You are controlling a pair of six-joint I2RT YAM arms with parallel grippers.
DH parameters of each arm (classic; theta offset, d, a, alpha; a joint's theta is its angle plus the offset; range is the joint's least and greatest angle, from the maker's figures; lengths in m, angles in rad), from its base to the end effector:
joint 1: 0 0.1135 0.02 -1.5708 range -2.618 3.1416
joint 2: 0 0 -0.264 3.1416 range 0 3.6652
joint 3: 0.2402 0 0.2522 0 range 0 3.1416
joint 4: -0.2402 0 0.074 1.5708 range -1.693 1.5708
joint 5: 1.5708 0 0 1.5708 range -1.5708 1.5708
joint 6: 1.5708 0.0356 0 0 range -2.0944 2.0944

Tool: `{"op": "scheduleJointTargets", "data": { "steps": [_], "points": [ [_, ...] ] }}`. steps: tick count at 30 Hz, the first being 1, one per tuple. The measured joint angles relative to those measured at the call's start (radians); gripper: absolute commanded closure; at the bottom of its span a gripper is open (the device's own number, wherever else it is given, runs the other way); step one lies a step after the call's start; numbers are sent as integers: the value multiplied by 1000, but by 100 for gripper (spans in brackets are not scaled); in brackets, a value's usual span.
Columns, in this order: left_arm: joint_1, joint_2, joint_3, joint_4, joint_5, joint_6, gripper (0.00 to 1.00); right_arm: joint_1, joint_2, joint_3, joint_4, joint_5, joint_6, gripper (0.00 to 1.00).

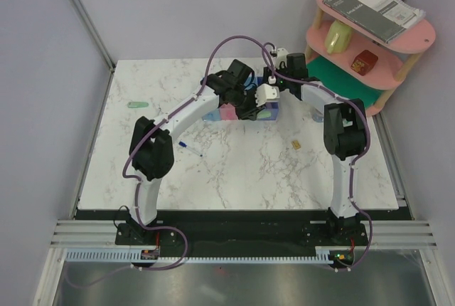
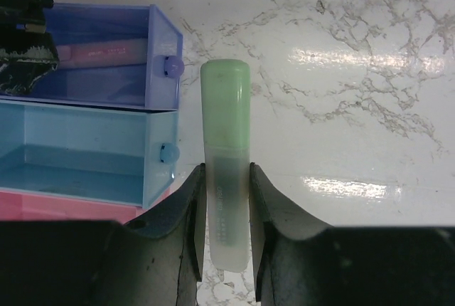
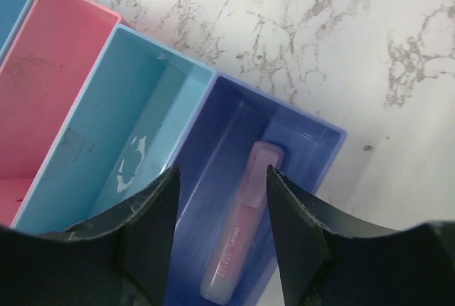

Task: Sort the stationery into containers
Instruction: Place the pen in the storage box.

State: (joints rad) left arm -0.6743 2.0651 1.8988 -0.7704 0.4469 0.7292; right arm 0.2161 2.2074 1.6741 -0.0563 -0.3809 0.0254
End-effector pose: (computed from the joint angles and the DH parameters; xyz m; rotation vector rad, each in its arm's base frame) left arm 0.3494 -0.2990 0.2790 1.7195 1.7515 -0.5340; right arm 0.4927 0.1217 0.1934 -0.4255 2.1211 0.5503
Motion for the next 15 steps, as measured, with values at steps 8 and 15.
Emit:
{"op": "scheduleJointTargets", "data": {
  "steps": [8, 15],
  "points": [
    [10, 0, 0, 58, -30, -143, 98, -9, -76, -9, -30, 92, -3, 38],
    [27, 44, 92, 92, -83, -337, 98, -44, -198, -28, -35, 246, 5, 37]
  ]
}}
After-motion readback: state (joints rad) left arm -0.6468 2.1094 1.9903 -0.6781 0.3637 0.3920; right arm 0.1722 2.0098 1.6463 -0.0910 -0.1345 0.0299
